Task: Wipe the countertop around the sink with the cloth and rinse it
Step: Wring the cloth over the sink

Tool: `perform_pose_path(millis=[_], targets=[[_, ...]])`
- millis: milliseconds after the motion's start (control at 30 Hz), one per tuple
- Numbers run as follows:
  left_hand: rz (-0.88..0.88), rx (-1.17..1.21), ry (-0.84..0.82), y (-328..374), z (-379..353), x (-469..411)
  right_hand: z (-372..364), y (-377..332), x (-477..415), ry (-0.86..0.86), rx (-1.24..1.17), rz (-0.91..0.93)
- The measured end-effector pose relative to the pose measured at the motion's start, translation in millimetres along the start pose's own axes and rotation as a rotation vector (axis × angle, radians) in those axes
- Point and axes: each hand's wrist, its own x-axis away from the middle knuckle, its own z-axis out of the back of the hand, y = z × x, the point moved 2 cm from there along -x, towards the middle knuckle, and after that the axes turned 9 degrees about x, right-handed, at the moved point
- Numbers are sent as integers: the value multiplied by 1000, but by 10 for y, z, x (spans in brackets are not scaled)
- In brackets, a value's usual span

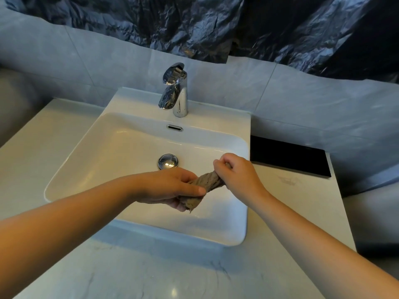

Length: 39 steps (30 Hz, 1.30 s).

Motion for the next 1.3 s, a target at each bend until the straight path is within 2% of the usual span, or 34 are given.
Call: perform_pose_path(millis=[167,333,433,533,600,667,733,800,867,900,1000,1100,1200,1267,1300], targets=[[-2,-478,83,73,-51,12,-125,43,48,48,106,-2],[-9,-761,126,20,-137,18,-198,107,26,-33,172,-97],[-157,-902,257,6,-157,28,-191,104,-20,-159,147,-239],[-318,-902,329,-25,-180,24,-117,60,-13,-326,-32,-417],[-319,-726,338,-53,-147,-6,-39,42,3,-274,-122,-346],[-257,-361,306,-62,-65,-34,36,51,82,-110,-270,-226],[-165,111,161,-66,12,-37,75,82,232,86,-294,-51],[-67,512,-38,-75,45,-14,62,102,370,244,-120,165],[43,758,-239,-75,42,8,-7,109,412,335,-49,284],[85,791,-319,-65,33,20,-43,97,390,357,-82,301],[119,567,-392,-36,11,38,-111,-6,286,416,-166,325],[84,217,-229,45,-18,55,-167,-26,201,356,-189,260],[-39,-477,99,97,-21,18,-253,13,156,177,-108,106],[-150,-894,214,51,-19,-39,-313,61,117,65,-30,-10],[-200,-1017,239,6,-18,-65,-347,82,98,5,-26,-73]])
